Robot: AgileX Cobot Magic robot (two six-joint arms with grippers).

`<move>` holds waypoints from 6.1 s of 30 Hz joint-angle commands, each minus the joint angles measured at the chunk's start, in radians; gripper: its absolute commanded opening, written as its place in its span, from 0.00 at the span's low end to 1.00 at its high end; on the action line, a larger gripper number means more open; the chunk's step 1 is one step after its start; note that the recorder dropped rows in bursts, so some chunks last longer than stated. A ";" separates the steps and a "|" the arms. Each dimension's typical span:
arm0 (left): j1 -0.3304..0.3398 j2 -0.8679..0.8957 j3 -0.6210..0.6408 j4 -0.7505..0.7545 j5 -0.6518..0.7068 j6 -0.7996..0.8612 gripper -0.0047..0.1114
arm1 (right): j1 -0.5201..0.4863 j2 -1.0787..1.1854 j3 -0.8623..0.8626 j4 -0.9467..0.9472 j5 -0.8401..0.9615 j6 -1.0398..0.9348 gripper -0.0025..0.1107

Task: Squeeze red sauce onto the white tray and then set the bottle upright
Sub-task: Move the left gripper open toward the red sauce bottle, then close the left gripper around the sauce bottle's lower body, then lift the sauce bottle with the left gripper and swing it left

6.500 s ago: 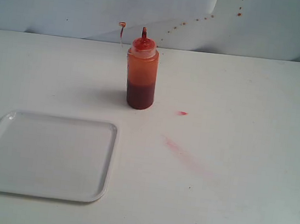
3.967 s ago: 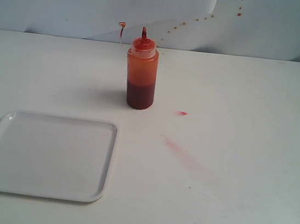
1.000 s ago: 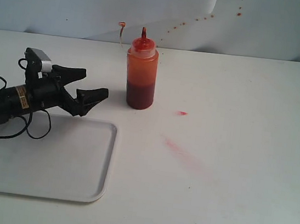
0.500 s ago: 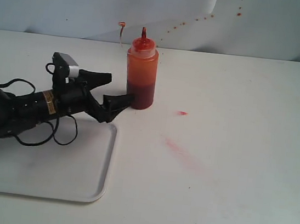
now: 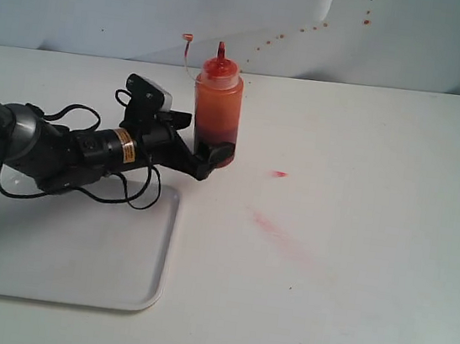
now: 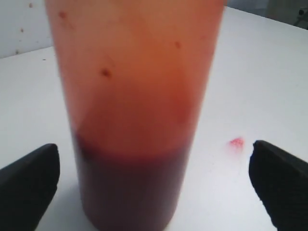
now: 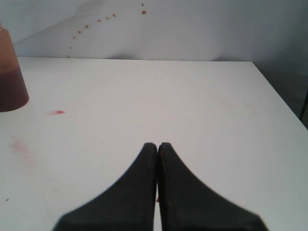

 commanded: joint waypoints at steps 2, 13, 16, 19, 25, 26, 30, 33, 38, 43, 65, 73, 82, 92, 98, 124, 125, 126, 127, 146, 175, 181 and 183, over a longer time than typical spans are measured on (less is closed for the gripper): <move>-0.004 0.005 -0.015 -0.078 0.025 -0.021 0.94 | 0.000 -0.006 0.004 -0.009 -0.002 0.002 0.02; -0.006 0.051 -0.096 -0.076 0.142 -0.025 0.94 | 0.000 -0.006 0.004 -0.009 -0.002 0.002 0.02; -0.006 0.077 -0.115 -0.037 0.134 -0.025 0.94 | 0.000 -0.006 0.004 -0.009 -0.002 0.002 0.02; -0.006 0.082 -0.129 -0.029 0.134 -0.025 0.94 | 0.000 -0.006 0.004 -0.009 -0.002 0.002 0.02; -0.006 0.091 -0.157 -0.016 0.134 -0.025 0.94 | 0.000 -0.006 0.004 -0.009 -0.002 0.002 0.02; -0.006 0.093 -0.159 -0.014 0.131 -0.025 0.94 | 0.000 -0.006 0.004 -0.009 -0.002 0.002 0.02; -0.006 0.115 -0.184 0.031 0.119 -0.039 0.94 | 0.000 -0.006 0.004 -0.009 -0.002 0.002 0.02; -0.006 0.130 -0.193 0.054 0.079 -0.051 0.94 | 0.000 -0.006 0.004 -0.009 -0.002 0.002 0.02; -0.006 0.130 -0.200 0.051 0.079 -0.051 0.94 | 0.000 -0.006 0.004 -0.009 -0.002 0.002 0.02; -0.006 0.130 -0.203 0.049 0.060 -0.051 0.94 | 0.000 -0.006 0.004 -0.009 -0.002 0.002 0.02; -0.006 0.130 -0.203 0.026 0.058 -0.046 0.94 | 0.000 -0.006 0.004 -0.009 -0.002 0.002 0.02; -0.006 0.130 -0.203 0.003 0.057 -0.046 0.94 | 0.000 -0.006 0.004 -0.009 -0.002 0.002 0.02; -0.006 0.180 -0.240 0.013 0.027 -0.044 0.94 | 0.000 -0.006 0.004 -0.009 -0.002 0.002 0.02; -0.006 0.180 -0.250 0.013 0.027 -0.044 0.94 | 0.000 -0.006 0.004 -0.009 -0.002 0.002 0.02; -0.024 0.180 -0.249 0.008 0.033 -0.044 0.94 | 0.000 -0.006 0.004 -0.009 -0.002 0.002 0.02; -0.029 0.180 -0.249 0.027 0.117 -0.010 0.18 | 0.000 -0.006 0.004 -0.009 -0.002 0.002 0.02; -0.029 0.180 -0.249 0.027 0.124 0.015 0.13 | 0.000 -0.006 0.004 -0.009 -0.002 0.002 0.02; -0.029 0.180 -0.249 0.027 0.135 0.074 0.04 | 0.000 -0.006 0.004 -0.009 -0.002 0.002 0.02; -0.029 0.180 -0.249 0.029 0.135 0.098 0.04 | 0.000 -0.006 0.004 -0.009 -0.002 0.002 0.02; -0.029 0.180 -0.249 0.031 0.154 0.166 0.04 | 0.000 -0.006 0.004 -0.009 -0.002 0.002 0.02; -0.029 0.175 -0.246 0.127 0.018 0.079 0.04 | 0.000 -0.006 0.004 -0.009 -0.002 0.002 0.02; -0.016 0.175 -0.238 0.163 -0.060 0.055 0.04 | 0.000 -0.006 0.004 -0.009 -0.002 0.002 0.02; -0.001 0.168 -0.221 0.178 -0.151 0.055 0.04 | 0.000 -0.006 0.004 -0.009 -0.002 0.002 0.02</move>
